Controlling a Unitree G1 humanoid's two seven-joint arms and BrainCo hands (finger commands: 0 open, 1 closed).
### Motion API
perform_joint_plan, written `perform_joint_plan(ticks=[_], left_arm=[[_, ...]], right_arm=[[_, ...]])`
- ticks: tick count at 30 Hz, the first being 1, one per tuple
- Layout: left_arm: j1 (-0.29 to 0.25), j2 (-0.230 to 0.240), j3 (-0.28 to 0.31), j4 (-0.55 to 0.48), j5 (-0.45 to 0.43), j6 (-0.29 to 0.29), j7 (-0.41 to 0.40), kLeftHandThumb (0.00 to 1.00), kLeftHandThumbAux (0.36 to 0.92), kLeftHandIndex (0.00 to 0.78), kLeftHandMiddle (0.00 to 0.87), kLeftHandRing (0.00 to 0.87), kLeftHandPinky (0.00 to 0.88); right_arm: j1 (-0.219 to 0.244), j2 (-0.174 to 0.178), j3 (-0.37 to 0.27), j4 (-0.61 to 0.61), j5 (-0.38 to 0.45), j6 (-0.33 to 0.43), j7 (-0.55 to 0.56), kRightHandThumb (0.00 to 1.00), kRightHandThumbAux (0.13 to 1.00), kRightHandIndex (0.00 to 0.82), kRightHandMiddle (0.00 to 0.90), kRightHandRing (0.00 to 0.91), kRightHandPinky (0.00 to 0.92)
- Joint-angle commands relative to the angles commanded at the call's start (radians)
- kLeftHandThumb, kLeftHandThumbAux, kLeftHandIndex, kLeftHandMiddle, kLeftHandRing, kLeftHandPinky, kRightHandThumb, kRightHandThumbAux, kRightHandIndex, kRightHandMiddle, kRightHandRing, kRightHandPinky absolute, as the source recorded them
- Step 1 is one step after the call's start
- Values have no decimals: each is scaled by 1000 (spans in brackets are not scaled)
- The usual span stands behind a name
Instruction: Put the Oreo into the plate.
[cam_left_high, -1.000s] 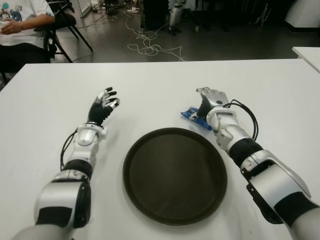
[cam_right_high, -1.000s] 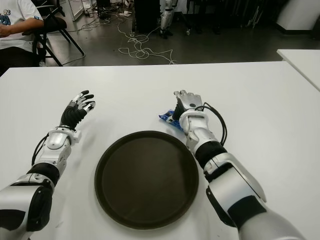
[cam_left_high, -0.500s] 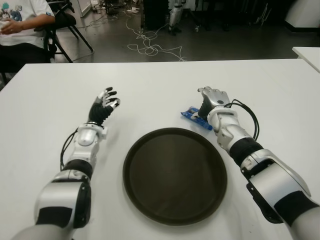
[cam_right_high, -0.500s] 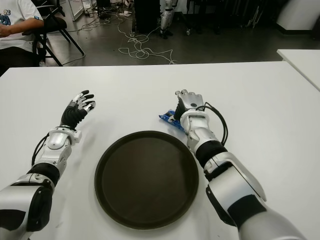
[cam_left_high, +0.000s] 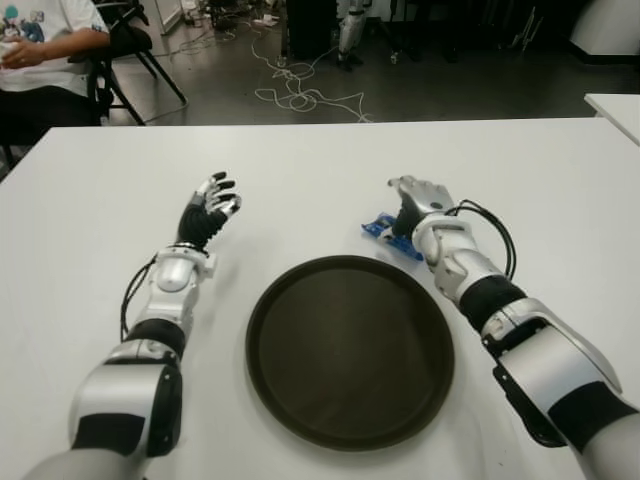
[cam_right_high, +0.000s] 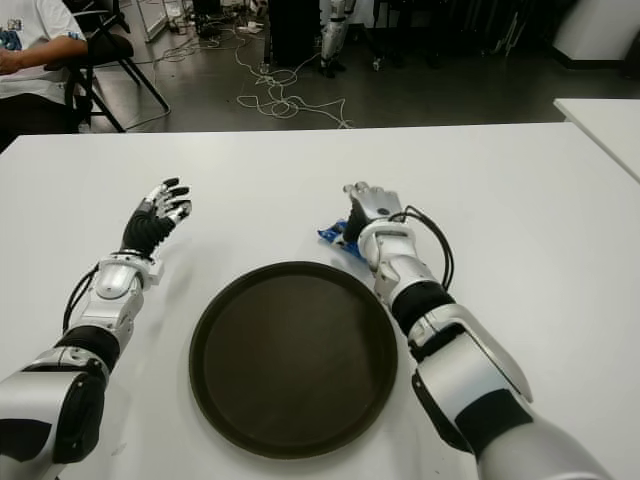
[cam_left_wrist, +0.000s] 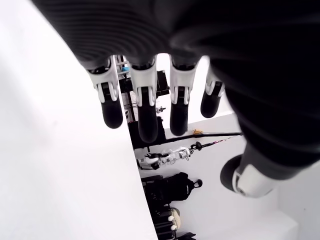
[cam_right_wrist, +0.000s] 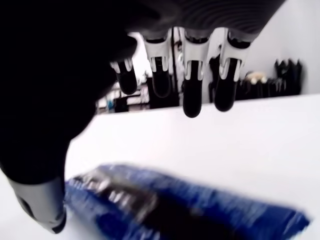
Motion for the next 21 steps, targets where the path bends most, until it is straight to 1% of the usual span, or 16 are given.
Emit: perform_joint_plan(ticks=[3,5,10,16,18,21], left_arm=[[-1,0,-1,1,1,3,3,159,631,91,182,170,162],[-2,0,-2,1,1,4,5,157,627,93,183,171,163],[-2,-2,-4,0,0,5,7,154,618,93,183,170,162],[0,-2,-8,-3,3,-1,12,143,611,90,182,171,162],[0,-2,-10,-4,5,-3,15,142,614,88,180,169,156],[0,-2,-12,-4,6,-2,17,148,629,86,180,165,143]], right_arm=[[-2,2,1,7,7,-4,13,0,705,155,145,191,248],[-4,3,2,10,9,-4,22,0,703,149,138,183,220],[-9,9,3,19,15,7,42,0,700,131,122,165,195],[-11,13,0,28,20,14,46,0,697,140,126,165,206],[-13,13,0,32,22,13,47,0,694,148,132,171,216],[-15,14,1,40,23,11,47,0,692,144,132,166,190]])
